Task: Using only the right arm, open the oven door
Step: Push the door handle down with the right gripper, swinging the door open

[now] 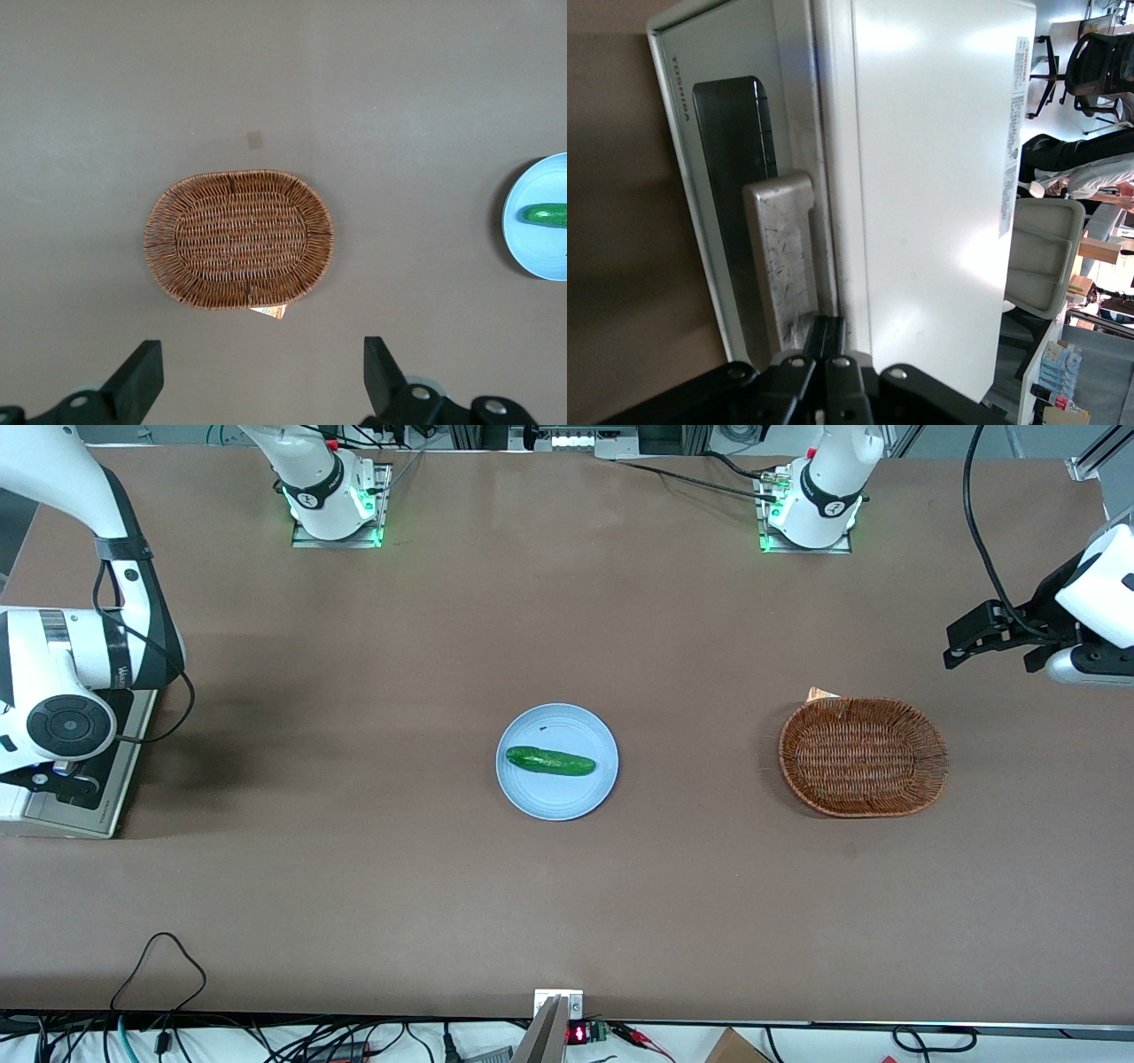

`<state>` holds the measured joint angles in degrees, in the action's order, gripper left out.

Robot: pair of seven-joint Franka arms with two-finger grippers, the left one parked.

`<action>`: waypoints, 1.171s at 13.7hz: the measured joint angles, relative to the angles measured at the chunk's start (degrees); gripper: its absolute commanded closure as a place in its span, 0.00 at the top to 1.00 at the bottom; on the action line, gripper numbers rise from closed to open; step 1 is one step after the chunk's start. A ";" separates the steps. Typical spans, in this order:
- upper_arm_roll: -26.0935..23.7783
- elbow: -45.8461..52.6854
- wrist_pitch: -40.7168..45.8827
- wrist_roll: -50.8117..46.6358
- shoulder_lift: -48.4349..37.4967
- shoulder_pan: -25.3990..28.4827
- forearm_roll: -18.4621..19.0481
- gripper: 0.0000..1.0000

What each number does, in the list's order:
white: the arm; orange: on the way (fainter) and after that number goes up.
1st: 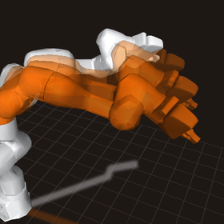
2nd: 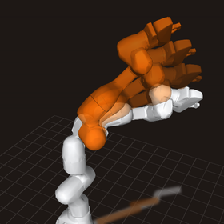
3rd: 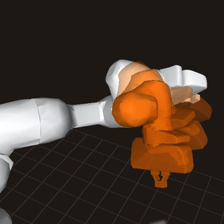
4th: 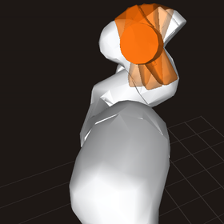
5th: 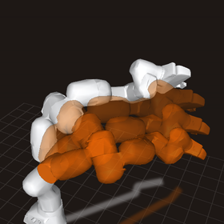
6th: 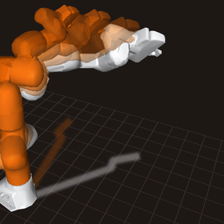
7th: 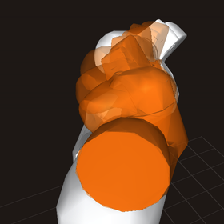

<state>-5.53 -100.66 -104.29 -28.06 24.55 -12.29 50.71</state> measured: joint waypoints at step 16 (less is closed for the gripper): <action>-0.24 -1.06 -3.88 -2.35 -0.32 -0.11 -2.87 0.00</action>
<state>-5.77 -101.72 -108.17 -30.42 24.23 -12.40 47.85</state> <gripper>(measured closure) 0.991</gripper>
